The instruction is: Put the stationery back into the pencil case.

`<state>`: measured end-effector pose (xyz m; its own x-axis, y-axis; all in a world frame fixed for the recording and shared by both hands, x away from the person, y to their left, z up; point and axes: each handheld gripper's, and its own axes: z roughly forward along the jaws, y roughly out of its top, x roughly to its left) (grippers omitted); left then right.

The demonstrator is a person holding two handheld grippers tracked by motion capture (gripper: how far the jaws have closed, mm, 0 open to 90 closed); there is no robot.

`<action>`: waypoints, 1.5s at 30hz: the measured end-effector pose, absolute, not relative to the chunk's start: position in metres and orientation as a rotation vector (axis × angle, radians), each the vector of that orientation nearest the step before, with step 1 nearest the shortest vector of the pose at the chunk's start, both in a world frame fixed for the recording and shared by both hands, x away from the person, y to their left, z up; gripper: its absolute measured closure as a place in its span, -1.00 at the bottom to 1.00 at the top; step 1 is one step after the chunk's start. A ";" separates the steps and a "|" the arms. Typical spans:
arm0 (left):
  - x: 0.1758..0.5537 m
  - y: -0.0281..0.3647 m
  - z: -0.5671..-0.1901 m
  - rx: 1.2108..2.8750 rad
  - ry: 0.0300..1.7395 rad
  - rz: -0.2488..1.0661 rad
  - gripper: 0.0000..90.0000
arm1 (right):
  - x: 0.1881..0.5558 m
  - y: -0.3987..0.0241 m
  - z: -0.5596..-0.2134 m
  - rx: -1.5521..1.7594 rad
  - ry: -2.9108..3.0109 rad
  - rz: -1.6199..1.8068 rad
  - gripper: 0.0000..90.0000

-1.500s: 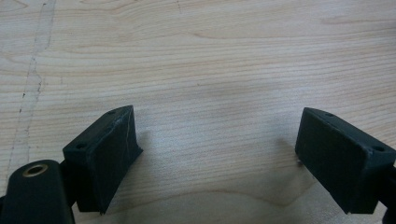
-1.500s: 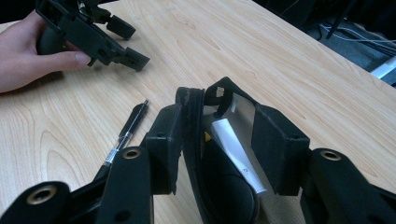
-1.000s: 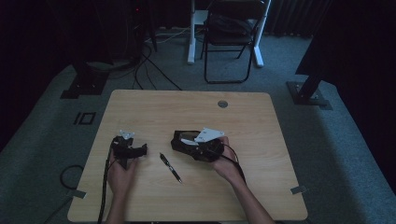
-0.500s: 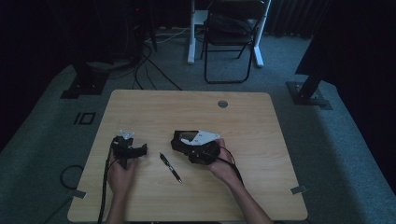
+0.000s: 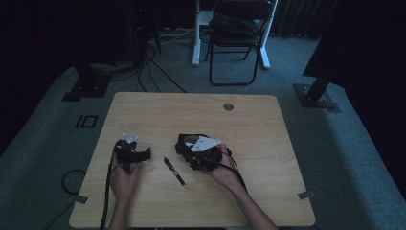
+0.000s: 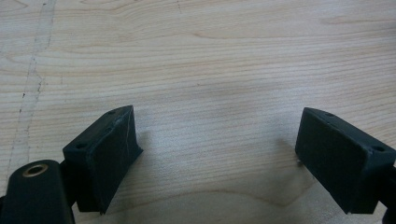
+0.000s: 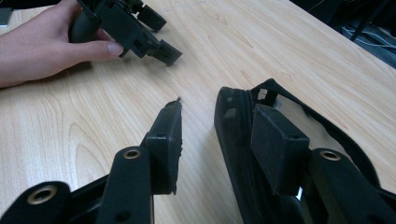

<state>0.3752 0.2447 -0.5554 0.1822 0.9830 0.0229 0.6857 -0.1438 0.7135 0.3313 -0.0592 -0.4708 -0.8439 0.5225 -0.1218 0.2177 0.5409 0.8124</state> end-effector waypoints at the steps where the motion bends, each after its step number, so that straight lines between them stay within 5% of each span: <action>1: 0.375 0.245 -0.555 1.898 1.563 0.681 -0.71 | 0.331 -0.058 -0.471 0.606 2.432 1.212 0.18; 45: 0.375 0.245 -0.555 1.897 1.563 0.682 -0.71 | 0.330 -0.026 -0.495 0.596 2.518 1.183 0.19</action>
<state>0.3753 0.2447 -0.5554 0.1816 0.9831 0.0228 0.6855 -0.1432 0.7139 0.3302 -0.0263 -0.4949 -0.8706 0.4840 -0.0879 0.2413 0.5759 0.7811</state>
